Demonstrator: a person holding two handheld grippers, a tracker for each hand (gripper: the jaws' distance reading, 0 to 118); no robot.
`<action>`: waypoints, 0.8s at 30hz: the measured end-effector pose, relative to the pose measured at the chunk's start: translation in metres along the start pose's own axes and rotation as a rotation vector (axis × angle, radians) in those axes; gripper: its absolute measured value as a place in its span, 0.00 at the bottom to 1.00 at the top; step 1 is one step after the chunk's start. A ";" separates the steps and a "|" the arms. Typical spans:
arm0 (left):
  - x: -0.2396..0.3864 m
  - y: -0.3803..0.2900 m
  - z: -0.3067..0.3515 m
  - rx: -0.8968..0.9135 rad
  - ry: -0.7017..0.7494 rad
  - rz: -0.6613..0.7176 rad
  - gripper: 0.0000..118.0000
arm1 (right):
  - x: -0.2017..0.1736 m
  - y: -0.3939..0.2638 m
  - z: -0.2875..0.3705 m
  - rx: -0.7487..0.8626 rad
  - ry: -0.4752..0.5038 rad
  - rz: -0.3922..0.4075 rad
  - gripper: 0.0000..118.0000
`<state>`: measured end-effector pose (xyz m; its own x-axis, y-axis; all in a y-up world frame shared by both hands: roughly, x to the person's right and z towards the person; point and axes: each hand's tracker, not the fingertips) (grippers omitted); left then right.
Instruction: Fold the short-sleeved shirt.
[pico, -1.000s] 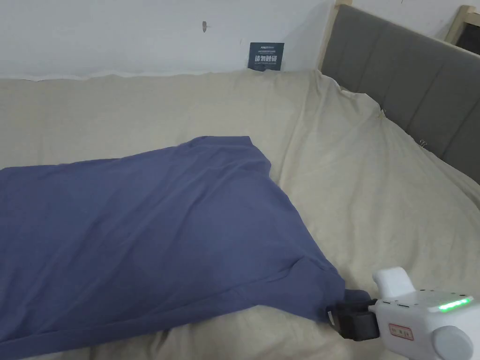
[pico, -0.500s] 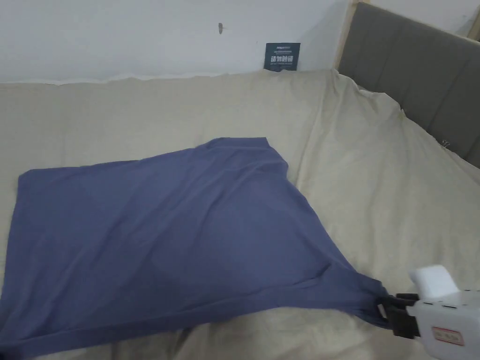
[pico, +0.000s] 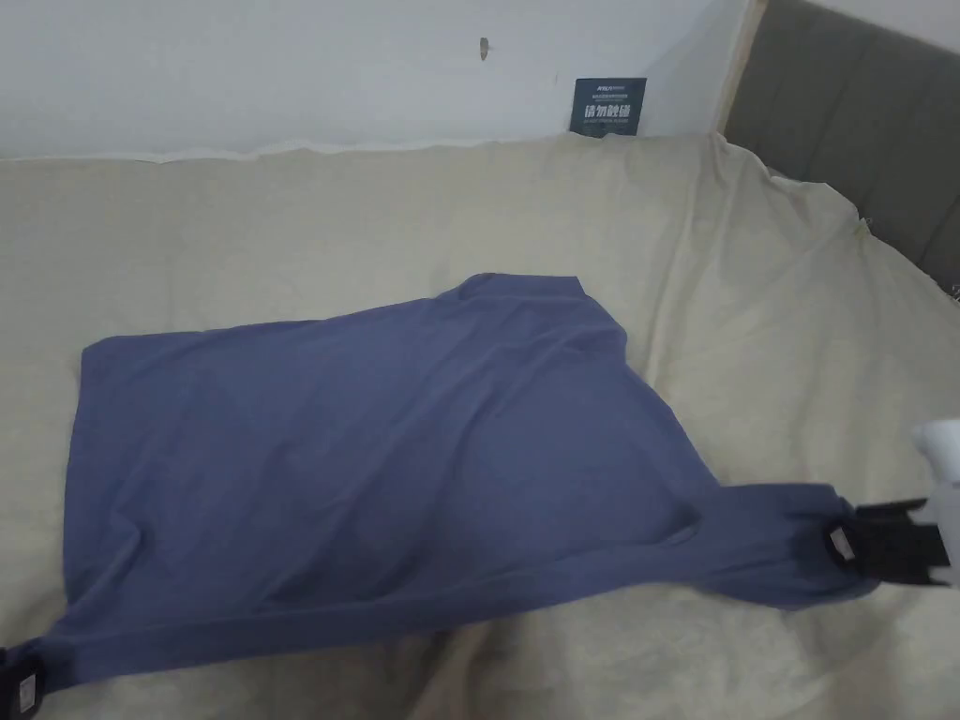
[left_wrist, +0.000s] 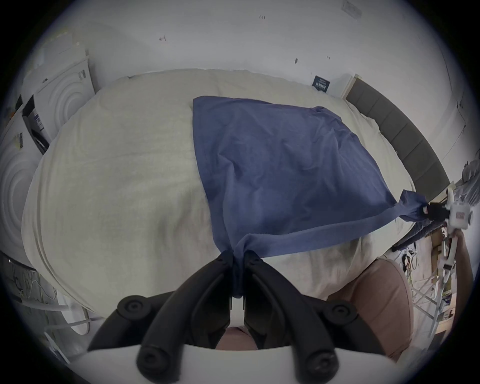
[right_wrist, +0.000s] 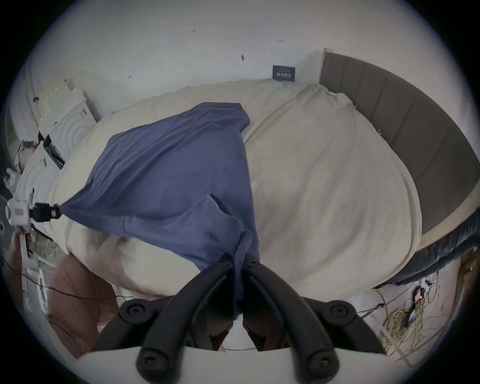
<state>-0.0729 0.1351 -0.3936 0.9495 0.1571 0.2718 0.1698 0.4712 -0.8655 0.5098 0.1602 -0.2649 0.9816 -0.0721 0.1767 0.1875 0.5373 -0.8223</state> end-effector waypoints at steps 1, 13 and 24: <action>-0.004 0.012 -0.005 -0.019 -0.014 0.011 0.06 | 0.001 0.019 -0.007 -0.021 0.017 -0.013 0.04; -0.019 0.131 -0.113 -0.104 0.053 0.005 0.06 | -0.032 0.197 -0.164 -0.117 -0.123 0.100 0.04; -0.045 0.142 -0.126 0.060 0.054 0.130 0.92 | -0.055 0.208 -0.203 0.114 -0.196 0.066 0.93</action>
<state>-0.0583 0.0851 -0.5820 0.9756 0.1740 0.1341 0.0296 0.5008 -0.8651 0.5018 0.1049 -0.5554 0.9638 0.1252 0.2353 0.1067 0.6278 -0.7711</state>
